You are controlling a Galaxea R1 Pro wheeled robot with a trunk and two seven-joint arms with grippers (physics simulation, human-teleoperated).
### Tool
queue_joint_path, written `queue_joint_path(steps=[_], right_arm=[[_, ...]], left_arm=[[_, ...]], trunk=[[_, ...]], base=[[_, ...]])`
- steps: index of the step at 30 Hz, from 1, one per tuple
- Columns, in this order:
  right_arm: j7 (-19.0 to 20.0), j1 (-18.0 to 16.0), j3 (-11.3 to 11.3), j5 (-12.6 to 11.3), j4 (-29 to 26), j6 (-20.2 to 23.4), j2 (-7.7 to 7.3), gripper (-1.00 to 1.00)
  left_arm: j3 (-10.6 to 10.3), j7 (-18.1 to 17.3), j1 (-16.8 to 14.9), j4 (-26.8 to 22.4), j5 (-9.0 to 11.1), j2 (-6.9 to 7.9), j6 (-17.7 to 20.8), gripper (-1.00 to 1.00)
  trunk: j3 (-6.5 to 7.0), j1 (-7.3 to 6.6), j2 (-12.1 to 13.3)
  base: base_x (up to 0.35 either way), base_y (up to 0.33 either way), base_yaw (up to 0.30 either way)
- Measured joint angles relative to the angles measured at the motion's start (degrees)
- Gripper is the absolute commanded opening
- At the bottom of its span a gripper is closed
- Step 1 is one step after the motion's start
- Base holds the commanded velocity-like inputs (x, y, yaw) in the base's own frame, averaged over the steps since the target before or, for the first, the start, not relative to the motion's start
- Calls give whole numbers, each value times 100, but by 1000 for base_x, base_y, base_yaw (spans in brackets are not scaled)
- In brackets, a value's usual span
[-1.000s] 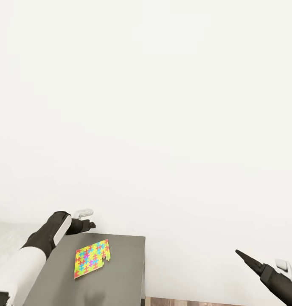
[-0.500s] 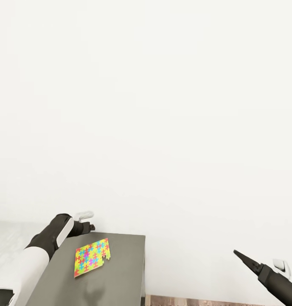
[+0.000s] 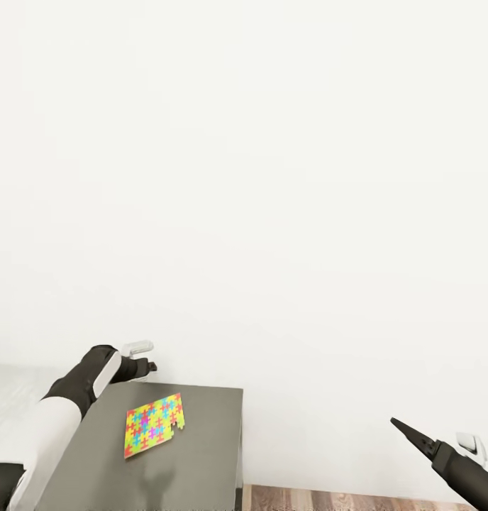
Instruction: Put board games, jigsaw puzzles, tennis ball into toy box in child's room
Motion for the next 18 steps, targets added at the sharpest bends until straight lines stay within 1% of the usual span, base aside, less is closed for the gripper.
queue_joint_path(steps=[5,7,15,18], right_arm=[[1,0,0,2,10,1,-40,100],[3,0,-2,3,14,2,-52,100],[9,-7,-15,3,24,10,-63,100],[9,-8,-16,3,26,11,-63,100]], left_arm=[[22,-22,-310,463,5,40,-15,100],[27,-25,-394,562,4,45,-18,100],[28,-24,-478,665,-33,36,-33,100],[18,-26,-482,674,-37,35,-154,100]], trunk=[[-47,0,0],[-66,0,0],[-141,0,0],[-169,0,0]], base=[[0,0,0],[0,0,0],[0,0,0],[0,0,0]])
